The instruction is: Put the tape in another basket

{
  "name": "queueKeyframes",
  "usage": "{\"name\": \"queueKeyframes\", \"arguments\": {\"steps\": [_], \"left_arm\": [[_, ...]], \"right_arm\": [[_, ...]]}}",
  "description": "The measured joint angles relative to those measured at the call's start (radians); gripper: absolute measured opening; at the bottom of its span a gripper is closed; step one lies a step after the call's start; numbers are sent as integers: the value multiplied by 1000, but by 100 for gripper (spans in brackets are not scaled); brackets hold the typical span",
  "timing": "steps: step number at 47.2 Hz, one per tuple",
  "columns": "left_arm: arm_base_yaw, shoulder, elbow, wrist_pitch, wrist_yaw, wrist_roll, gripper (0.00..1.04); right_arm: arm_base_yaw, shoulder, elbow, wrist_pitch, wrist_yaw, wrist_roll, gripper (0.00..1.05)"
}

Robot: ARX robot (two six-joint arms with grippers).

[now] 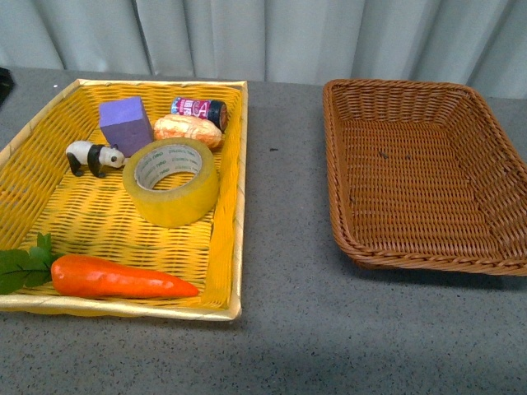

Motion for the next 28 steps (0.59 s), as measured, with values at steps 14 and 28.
{"name": "queueKeyframes", "arguments": {"steps": [14,28], "left_arm": [[-57,458,280,-125,-4,-11,98],[-85,658,470,-267,-88,-18,98]], "right_arm": [[0,0,0,0,0,0,96],[0,0,0,0,0,0,96]]}}
